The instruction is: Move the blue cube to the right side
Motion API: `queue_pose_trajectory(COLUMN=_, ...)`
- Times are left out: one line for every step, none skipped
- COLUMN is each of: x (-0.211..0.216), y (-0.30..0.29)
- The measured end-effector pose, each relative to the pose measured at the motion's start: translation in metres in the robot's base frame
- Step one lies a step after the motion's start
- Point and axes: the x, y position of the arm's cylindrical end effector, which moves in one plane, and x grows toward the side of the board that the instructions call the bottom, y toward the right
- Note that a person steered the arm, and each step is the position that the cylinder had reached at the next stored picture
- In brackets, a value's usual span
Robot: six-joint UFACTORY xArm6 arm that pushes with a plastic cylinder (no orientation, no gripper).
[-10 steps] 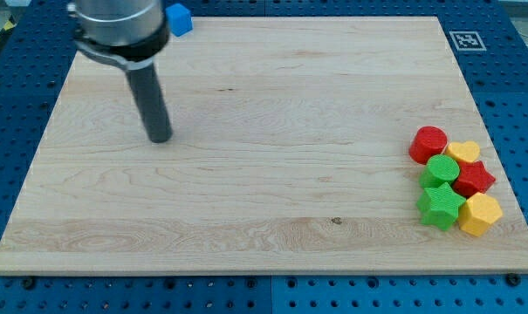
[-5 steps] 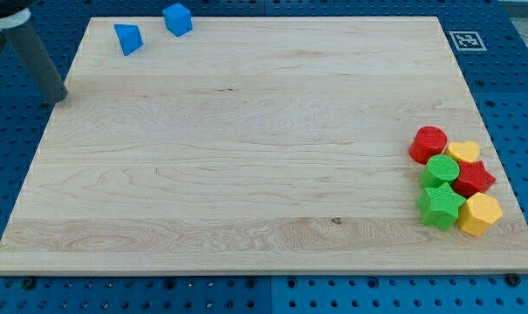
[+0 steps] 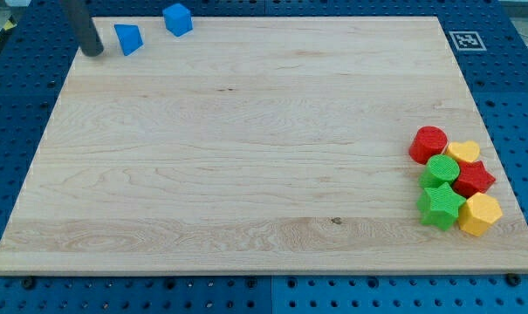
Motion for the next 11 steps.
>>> queue_pose_trajectory(x=-0.034, y=0.002)
queue_pose_trajectory(x=-0.059, y=0.041)
queue_pose_trajectory(x=-0.065, y=0.056)
queue_pose_trajectory(x=-0.067, y=0.063)
queue_pose_trajectory(x=-0.067, y=0.099)
queue_pose_trajectory(x=-0.067, y=0.134)
queue_pose_trajectory(x=-0.066, y=0.156)
queue_pose_trajectory(x=-0.056, y=0.146)
queue_pose_trajectory(x=-0.053, y=0.131)
queue_pose_trajectory(x=-0.052, y=0.141)
queue_pose_trajectory(x=-0.051, y=0.163)
